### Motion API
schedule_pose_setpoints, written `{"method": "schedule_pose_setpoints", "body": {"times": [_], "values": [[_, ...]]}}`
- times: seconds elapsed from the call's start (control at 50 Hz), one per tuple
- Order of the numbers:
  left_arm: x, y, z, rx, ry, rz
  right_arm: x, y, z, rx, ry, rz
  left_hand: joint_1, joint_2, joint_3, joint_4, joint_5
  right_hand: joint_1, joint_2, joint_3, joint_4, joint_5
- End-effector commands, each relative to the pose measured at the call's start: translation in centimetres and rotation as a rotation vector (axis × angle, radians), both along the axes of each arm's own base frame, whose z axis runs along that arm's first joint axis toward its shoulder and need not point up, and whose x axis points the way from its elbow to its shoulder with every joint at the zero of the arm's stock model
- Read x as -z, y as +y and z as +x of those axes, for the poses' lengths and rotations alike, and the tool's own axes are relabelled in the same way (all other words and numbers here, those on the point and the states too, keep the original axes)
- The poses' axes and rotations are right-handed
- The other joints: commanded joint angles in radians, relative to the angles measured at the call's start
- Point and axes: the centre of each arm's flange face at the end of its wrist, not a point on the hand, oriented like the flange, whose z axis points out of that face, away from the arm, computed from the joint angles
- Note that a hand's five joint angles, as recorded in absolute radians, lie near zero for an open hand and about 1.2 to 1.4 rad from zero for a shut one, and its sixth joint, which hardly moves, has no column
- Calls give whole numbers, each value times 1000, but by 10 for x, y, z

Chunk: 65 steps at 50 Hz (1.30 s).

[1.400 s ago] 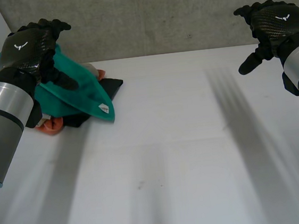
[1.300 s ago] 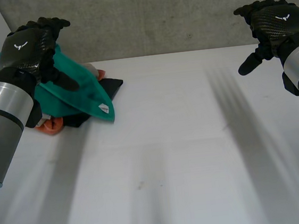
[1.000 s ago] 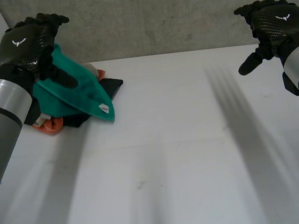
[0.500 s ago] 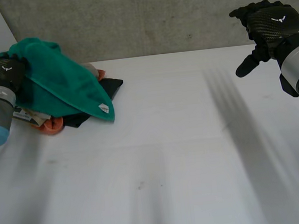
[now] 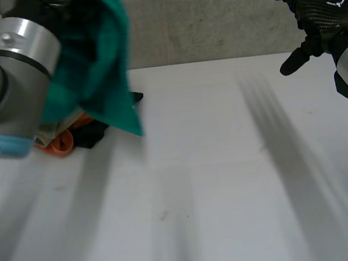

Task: Fold the laundry.

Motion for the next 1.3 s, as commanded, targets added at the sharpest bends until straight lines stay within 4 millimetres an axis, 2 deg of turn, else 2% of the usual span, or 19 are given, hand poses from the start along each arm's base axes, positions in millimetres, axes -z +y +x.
{"method": "schedule_pose_setpoints", "body": {"times": [0.02,0.06,0.08,0.16,0.2,0.22,0.24,0.32,0.46,0.54,0.6,0.72,0.76,1.02,1.12,1.18,1.2,1.24,1.3], "values": [[70,47,-59,189,-93,192,-7,1,-2,5,-1,-10,274,208,208,202,258,-47,-34,-30,-30,-48],[98,51,-69,202,-150,261,-8,2,-2,4,3,-1,274,208,208,202,258,-47,-34,-30,-30,-48],[125,53,-75,200,-209,331,-8,3,-2,2,5,7,274,208,208,202,258,-47,-34,-30,-30,-48],[183,57,-77,171,-350,492,-9,3,-6,5,26,37,274,208,208,202,258,-47,-34,-30,-30,-48],[199,67,-80,192,-397,540,-9,2,-8,5,36,54,263,196,197,191,247,-47,-34,-30,-30,-48],[203,72,-82,206,-414,554,-5,1,-9,-7,50,75,123,57,57,51,107,-47,-34,-30,-30,-48],[207,83,-85,232,-435,568,-3,1,-8,-16,56,87,-227,-293,-293,-299,-243,-47,-34,-30,-30,-48],[199,90,-87,245,-427,557,13,-3,-4,-64,87,162,-717,-784,-783,-789,-733,-47,-34,-30,-30,-48],[140,94,-62,189,-336,467,26,-1,-7,-73,127,253,-873,-940,-939,-945,-889,-47,-34,-30,-30,-48],[121,93,-35,111,-294,460,39,4,-7,-73,127,316,-880,-946,-945,-951,-895,-47,-34,-30,-30,-48],[121,96,-19,78,-270,485,60,15,-8,-89,153,399,-880,-946,-946,-951,-895,-47,-34,-30,-30,-48],[143,101,20,8,-149,629,102,34,-10,-115,162,527,-859,-925,-925,-931,-875,-47,-34,-30,-30,-48],[166,95,41,-48,-65,766,116,41,-8,-151,158,543,-760,-826,-826,-832,-776,-47,-34,-30,-30,-48],[215,80,59,62,103,1119,184,36,-1,-204,151,624,-618,-684,-684,-690,-634,215,229,232,232,214],[219,81,59,68,105,1142,194,33,2,-210,153,613,-615,-682,-681,-687,-631,268,282,285,285,267],[221,81,58,70,99,1151,200,32,6,-224,156,600,-612,-679,-678,-684,-628,511,525,528,528,510],[222,81,58,69,99,1153,200,31,8,-231,159,585,-612,-679,-678,-684,-628,812,825,828,829,810],[222,82,57,71,96,1154,199,30,9,-237,159,572,-612,-679,-678,-684,-628,1151,1164,1168,1168,1149],[225,85,54,79,87,1162,198,30,9,-240,159,561,-612,-679,-678,-684,-628,1175,1188,1191,1192,1173]]}}
